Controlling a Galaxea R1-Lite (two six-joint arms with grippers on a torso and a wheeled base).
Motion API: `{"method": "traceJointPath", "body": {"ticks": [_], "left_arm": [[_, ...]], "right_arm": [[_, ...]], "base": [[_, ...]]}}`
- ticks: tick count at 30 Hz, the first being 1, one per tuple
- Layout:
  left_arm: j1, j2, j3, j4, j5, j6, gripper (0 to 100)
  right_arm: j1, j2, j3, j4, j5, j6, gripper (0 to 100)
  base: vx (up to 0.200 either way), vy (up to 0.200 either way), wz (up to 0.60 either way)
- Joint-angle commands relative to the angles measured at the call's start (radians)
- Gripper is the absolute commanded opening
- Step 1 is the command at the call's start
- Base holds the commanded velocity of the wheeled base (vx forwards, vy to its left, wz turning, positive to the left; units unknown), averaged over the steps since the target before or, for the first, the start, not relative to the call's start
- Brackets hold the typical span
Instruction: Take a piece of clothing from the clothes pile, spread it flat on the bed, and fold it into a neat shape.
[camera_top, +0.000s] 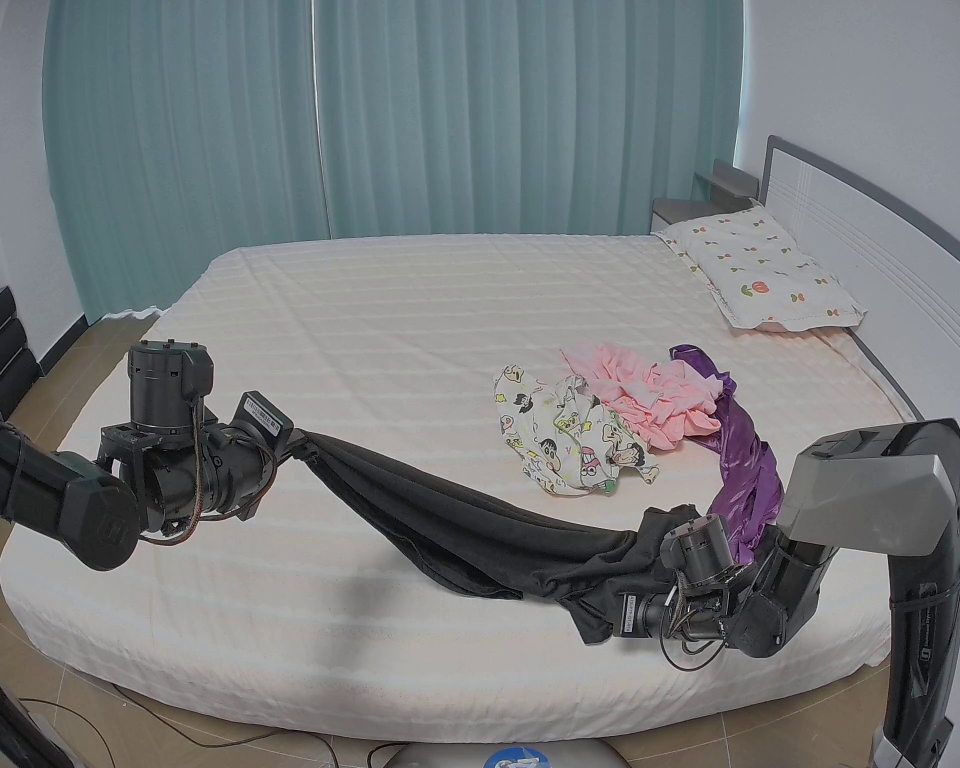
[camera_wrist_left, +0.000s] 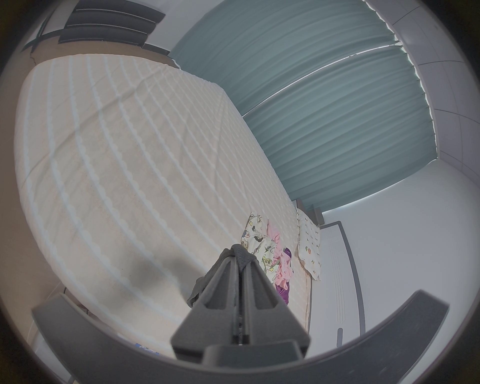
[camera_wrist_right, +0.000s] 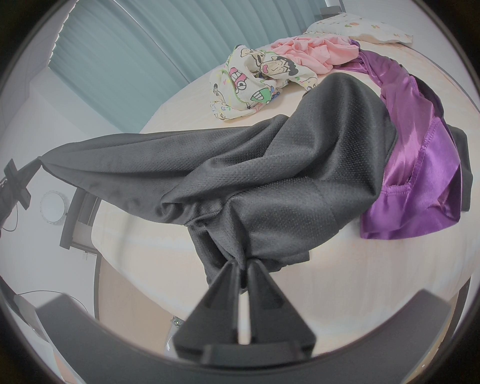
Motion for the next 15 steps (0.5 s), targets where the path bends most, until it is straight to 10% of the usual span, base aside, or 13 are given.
{"method": "traceJointPath", "body": {"ticks": [1, 11, 15], "left_arm": [[0.001, 0.000, 0.002, -0.001, 0.002, 0.003, 0], [0.049, -0.026, -0.001, 0.001, 0.002, 0.009, 0], [0.058, -0.049, -0.003, 0.004, 0.000, 0.011, 0]], "right_arm": [[-0.014, -0.040, 0.018, -0.008, 0.011, 0.019, 0], [-0.063, -0.370, 0.035, -0.182, 0.162, 0.381, 0], [-0.108, -0.439, 0.051, -0.214, 0.162, 0.398, 0]], "base": [[0.000, 0.000, 0.00], [0.000, 0.000, 0.00], [0.000, 0.000, 0.00]]}}
